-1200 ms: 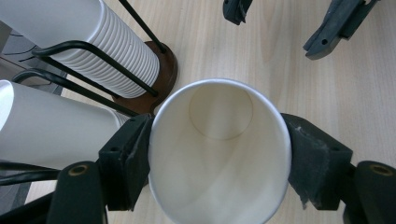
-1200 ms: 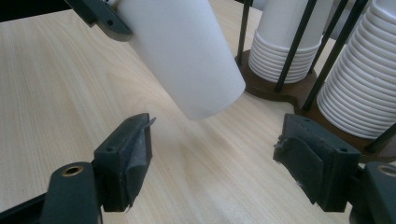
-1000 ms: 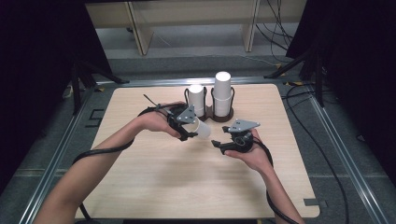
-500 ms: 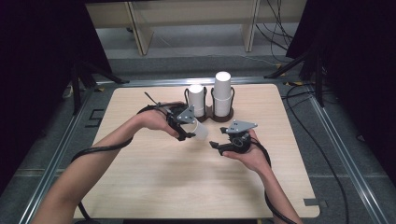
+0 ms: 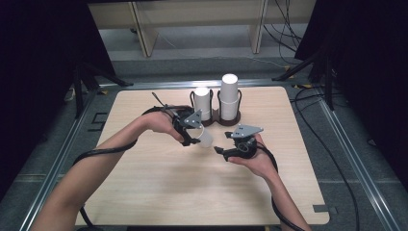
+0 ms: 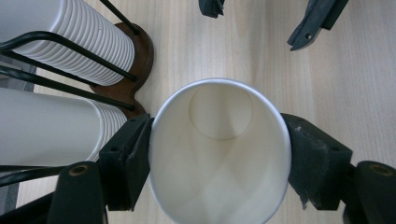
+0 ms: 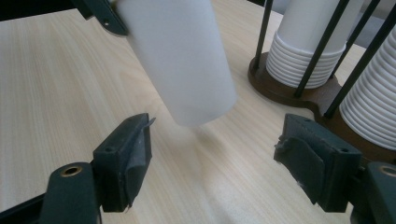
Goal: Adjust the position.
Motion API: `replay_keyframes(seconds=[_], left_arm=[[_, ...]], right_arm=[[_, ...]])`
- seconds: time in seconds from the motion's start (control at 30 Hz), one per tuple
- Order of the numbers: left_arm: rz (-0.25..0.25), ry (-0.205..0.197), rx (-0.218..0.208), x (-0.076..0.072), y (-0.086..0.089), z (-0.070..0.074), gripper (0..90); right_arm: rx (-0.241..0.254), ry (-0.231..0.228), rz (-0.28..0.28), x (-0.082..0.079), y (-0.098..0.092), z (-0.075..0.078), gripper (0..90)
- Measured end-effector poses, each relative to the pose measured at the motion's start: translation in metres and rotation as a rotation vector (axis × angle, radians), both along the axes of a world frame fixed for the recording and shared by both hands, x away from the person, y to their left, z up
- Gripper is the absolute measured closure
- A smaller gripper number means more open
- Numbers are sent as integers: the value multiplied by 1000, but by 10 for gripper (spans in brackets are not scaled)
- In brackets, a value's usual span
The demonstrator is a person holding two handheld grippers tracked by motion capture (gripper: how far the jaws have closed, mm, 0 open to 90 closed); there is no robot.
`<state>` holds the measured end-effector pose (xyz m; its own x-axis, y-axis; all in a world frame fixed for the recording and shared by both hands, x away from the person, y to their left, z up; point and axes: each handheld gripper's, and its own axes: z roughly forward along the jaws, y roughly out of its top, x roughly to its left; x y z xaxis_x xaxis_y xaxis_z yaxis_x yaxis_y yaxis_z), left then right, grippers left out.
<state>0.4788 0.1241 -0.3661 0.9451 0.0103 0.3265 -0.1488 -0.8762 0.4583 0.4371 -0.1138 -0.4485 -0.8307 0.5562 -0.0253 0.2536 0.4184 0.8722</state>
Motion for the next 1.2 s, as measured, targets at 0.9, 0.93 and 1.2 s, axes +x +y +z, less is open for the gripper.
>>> replay_keyframes(seconds=[0.9, 0.93, 1.2], left_arm=[[-59, 20, 82, -5, -4, 2, 284], [-62, 17, 88, -5, -4, 2, 285], [-65, 14, 102, -5, -5, 4, 285]], right_arm=[[-10, -12, 34, 0, 13, -2, 257], [-13, -11, 37, 0, 14, -2, 257], [-15, 0, 47, -1, 18, -3, 257]])
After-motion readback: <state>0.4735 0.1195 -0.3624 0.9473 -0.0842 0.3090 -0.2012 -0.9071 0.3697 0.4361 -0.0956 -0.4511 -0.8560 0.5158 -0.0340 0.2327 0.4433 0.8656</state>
